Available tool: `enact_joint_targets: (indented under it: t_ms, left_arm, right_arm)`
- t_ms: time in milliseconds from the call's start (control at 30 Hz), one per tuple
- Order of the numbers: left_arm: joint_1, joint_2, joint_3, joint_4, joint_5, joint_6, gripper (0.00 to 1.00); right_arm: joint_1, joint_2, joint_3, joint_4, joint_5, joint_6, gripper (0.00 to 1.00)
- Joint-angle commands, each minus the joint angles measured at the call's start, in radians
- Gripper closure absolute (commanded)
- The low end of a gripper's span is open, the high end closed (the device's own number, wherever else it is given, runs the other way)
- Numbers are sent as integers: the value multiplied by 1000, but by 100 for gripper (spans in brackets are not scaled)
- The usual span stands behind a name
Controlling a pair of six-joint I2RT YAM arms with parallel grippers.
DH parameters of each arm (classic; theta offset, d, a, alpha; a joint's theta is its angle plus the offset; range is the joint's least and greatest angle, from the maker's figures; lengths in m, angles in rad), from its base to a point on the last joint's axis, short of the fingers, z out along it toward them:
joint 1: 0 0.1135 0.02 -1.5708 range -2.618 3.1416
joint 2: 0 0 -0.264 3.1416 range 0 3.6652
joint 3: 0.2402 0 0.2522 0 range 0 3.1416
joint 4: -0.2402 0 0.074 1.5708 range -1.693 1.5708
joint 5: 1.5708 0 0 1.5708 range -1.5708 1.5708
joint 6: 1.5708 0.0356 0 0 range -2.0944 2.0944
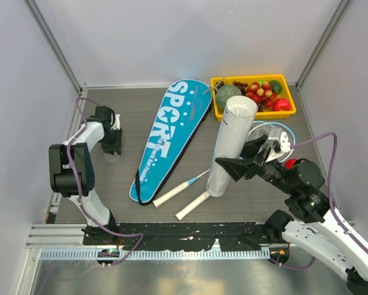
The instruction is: Pack up the badminton gear
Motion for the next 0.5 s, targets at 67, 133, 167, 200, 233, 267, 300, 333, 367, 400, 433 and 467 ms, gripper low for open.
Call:
enact_joint_targets:
  t_ms: [67,133,167,200,233,267,300,333,367,400,433,467]
  left_arm:
    - [2,32,37,-25,-53,43,64]
    - [2,45,40,-31,-47,49,65]
    - [2,48,38,-31,-47,49,65]
    - [2,49,38,-33,-47,49,67]
    - [4,51,38,-36,-49,51,67]
    - [4,51,37,-39,-50,48,67]
    - [4,51,29,-40,-50,51,67]
    - [4,48,28,-40,-52,51,67]
    - [4,51,23,-40,-62,55,67]
    - [1,54,26,-47,-67,55,68]
    - [2,54,26,-45,-67,55,68]
    - [2,55,26,-45,-67,54,68]
  right_arm:
    - [1,-36,25,44,6,-6,60]
    - [1,-39,25,38,9,-15,60]
    - [3,-39,25,35,9,-15,60]
    - [1,-41,25,35,12,-16,60]
    - [1,-39,25,35,12,-16,60]
    - [1,-41,23,35,10,-15,60]
    - [1,-41,25,37,12,-16,60]
    - [0,-42,27,38,9,-16,60]
    - [1,-42,27,38,7,-16,60]
    - [1,-41,28,40,7,-15,60]
    - [1,-45,28,41,6,-15,60]
    - [1,-45,28,44,6,-12,60]
